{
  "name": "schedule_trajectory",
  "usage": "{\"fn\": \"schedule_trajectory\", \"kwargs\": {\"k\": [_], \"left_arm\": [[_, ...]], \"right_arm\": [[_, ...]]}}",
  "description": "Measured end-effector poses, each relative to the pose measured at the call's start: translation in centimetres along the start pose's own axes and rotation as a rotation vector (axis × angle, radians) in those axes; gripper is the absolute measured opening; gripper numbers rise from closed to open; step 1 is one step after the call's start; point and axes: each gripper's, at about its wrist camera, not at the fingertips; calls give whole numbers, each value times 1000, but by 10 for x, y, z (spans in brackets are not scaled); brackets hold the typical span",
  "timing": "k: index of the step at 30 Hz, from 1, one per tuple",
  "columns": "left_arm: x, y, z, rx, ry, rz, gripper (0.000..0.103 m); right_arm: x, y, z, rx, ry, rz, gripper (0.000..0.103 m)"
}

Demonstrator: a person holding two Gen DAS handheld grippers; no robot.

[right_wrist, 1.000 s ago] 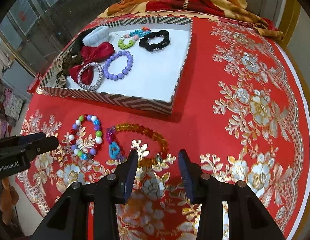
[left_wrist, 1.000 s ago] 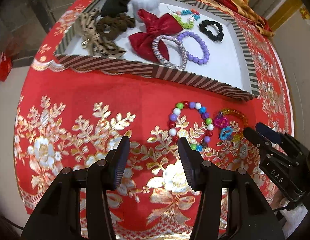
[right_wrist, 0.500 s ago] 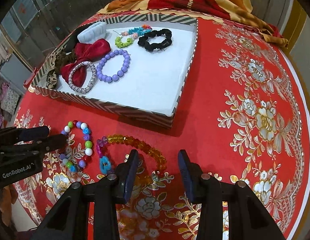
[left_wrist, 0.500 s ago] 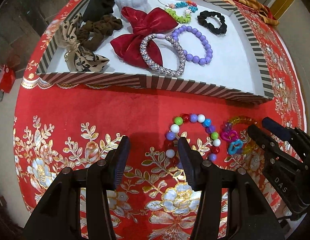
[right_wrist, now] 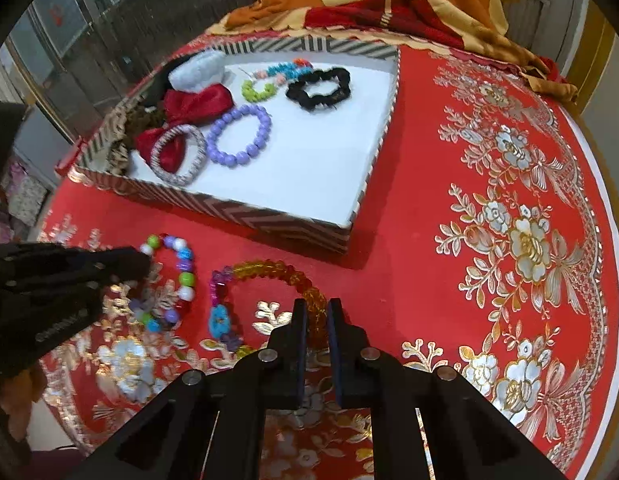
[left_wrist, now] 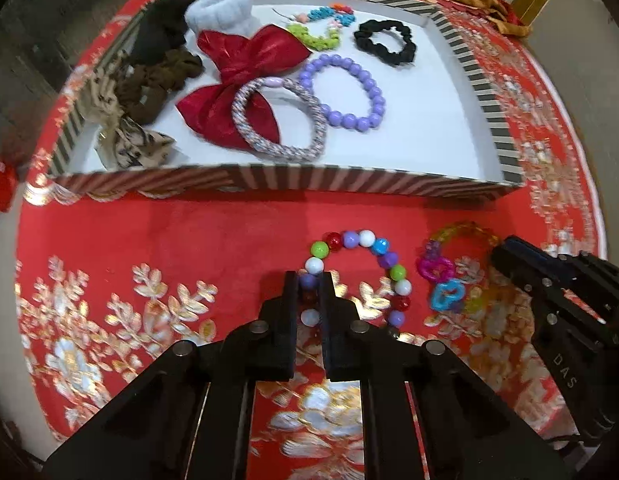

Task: Organize jewelry
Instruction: 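Grasp the multicolour bead bracelet with left tool while right tool grasps amber bead bracelet, then carry both bead bracelets over the tray with both tools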

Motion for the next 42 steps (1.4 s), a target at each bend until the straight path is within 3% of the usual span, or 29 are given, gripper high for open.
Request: {"fn": "schedule_trajectory", "kwargs": {"k": [12, 27, 32, 39, 42], "left_arm": [[60, 1, -12, -8, -71, 88, 8], [118, 13, -37, -41, -182, 82, 8], [121, 17, -51, -35, -193, 78, 8], [104, 36, -48, 11, -136, 90, 8], [87, 50, -41, 50, -82, 105, 8]], "right_arm": [[59, 3, -15, -3, -98, -82, 9], [104, 5, -60, 40, -198, -58, 9], [98, 6, -72, 37, -197, -63, 9], [54, 17, -53, 60, -93, -175, 10], [28, 27, -43, 71, -37, -213, 23]]}}
Point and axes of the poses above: each gripper's, at about its wrist camera, not at the fingertips, and x roughly against the way its jaws point, y to its left, z to its underside, and after that the axes turned 3 degrees about x, right-handed
